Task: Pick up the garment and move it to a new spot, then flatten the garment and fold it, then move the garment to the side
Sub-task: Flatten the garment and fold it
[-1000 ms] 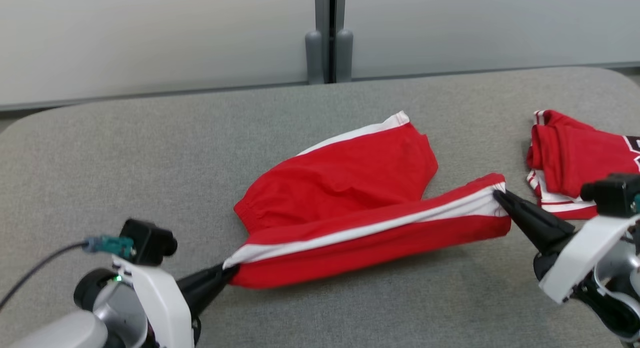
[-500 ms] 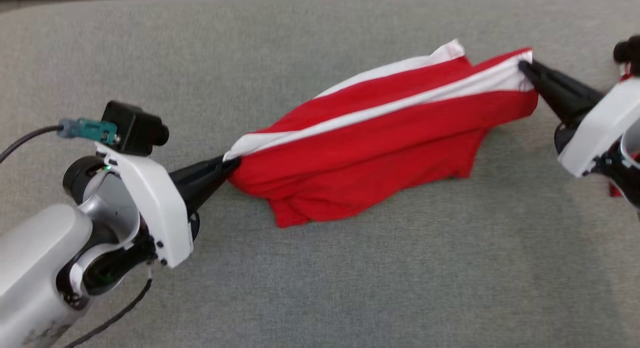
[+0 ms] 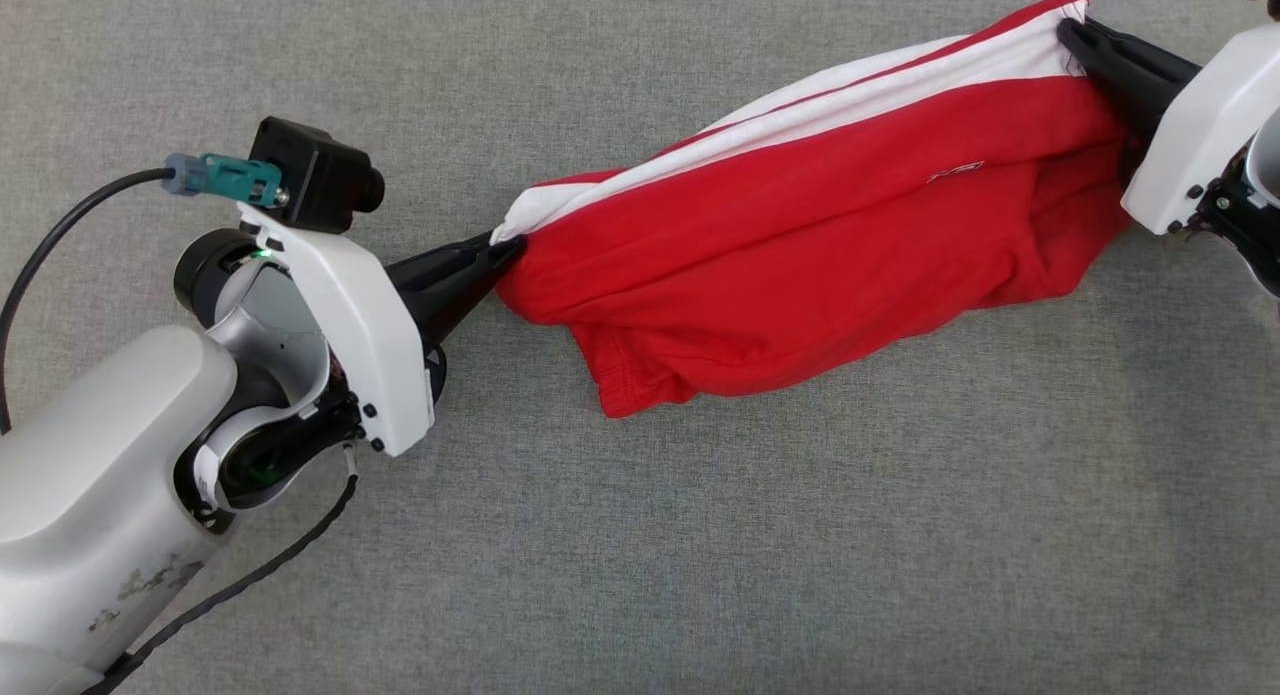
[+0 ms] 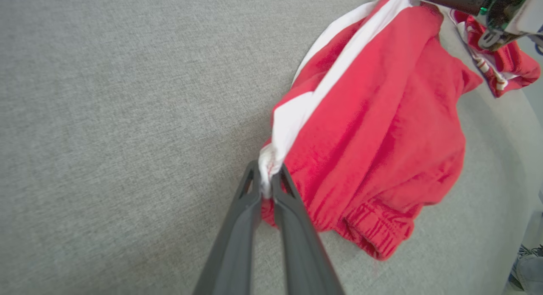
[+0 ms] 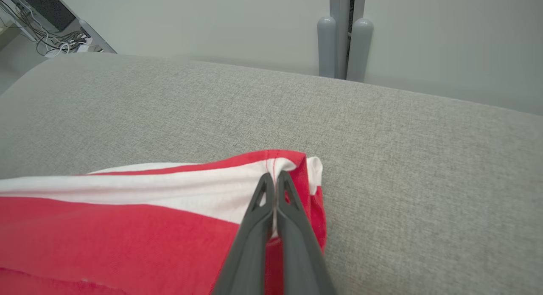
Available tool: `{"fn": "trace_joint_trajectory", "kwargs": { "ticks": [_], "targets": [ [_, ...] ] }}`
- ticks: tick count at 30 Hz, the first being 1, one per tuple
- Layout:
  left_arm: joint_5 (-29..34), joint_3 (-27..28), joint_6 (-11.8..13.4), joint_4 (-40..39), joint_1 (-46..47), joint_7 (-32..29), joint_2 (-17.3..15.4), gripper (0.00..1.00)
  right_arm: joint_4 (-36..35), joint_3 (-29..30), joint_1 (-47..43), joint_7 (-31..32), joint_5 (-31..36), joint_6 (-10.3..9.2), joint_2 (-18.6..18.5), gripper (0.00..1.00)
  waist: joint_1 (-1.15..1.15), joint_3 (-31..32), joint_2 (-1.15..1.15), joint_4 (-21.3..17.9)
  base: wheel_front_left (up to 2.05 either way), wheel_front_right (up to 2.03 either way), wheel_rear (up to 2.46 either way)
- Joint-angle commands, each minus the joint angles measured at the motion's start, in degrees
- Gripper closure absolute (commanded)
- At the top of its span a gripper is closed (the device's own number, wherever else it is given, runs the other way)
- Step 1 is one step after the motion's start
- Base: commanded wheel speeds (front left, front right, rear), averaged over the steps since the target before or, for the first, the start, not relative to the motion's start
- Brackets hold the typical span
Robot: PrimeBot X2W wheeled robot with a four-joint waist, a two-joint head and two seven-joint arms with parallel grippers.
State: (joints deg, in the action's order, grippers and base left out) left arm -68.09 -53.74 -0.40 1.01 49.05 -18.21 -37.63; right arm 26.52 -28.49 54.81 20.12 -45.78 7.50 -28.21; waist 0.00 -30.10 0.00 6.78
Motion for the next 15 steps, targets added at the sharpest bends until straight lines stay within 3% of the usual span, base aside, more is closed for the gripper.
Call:
{"fn": "trace_joint_trajectory", "kwargs": {
  "ticks": [1, 2, 3, 4, 5, 6, 9, 15],
  "targets": [
    [0.1, 0.1, -0.5, 0.9, 1.3, 0.0, 0.5, 1.00, 1.9, -0.6, 1.1, -0.3, -0.3, 0.00, 0.2, 1.00, 0.00, -0.5, 0.00, 0.4, 0.00, 0.00, 0.00],
    [0.0, 0.0, -0.7, 1.4, 1.3, 0.0, 0.7, 1.00, 2.8, -0.9, 1.4, -0.3, -0.3, 0.00, 0.3, 1.00, 0.00, -0.6, 0.00, 0.4, 0.00, 0.00, 0.00],
    [-0.1, -0.1, -0.9, 1.8, 1.3, 0.0, 1.0, 0.91, 3.8, -1.2, 1.8, -0.4, -0.3, 0.00, 0.5, 1.00, 0.00, -0.6, 0.00, 0.4, 0.00, 0.00, 0.00],
    [-0.3, -0.1, -1.1, 2.2, 1.3, 0.0, 1.2, 0.21, 4.4, -1.5, 2.1, -0.7, -0.4, 0.00, 0.7, 0.64, 0.00, -0.5, 0.00, 0.3, 0.00, 0.00, 0.00],
    [-0.4, -0.4, -1.4, 2.6, 1.1, -0.3, 1.3, 0.00, 4.9, -1.7, 2.2, -1.2, -0.7, 0.00, 1.2, 0.08, 0.00, -0.3, 0.00, 0.2, 0.00, 0.00, 0.00],
    [-0.3, -0.5, -1.6, 3.0, 1.0, -0.2, 1.2, 0.00, 5.4, -2.1, 2.1, -1.7, -0.9, 0.00, 1.6, 0.00, 0.00, 0.0, 0.00, 0.1, 0.00, 0.00, 0.00],
    [0.2, -0.7, -1.9, 3.6, 0.2, 0.4, 0.9, 0.00, 6.3, -3.0, 1.4, -3.7, -1.3, 0.00, 1.8, 0.00, 0.00, 1.7, 0.00, -0.5, 0.00, 0.00, 0.00],
    [2.5, 0.9, 0.6, 2.2, -2.4, 5.4, -1.8, 0.00, 6.1, -3.4, -1.5, -11.8, -2.3, 0.01, 1.9, 0.00, 0.00, 7.0, 0.00, -1.9, 0.00, 0.00, 0.00]
  ]
}}
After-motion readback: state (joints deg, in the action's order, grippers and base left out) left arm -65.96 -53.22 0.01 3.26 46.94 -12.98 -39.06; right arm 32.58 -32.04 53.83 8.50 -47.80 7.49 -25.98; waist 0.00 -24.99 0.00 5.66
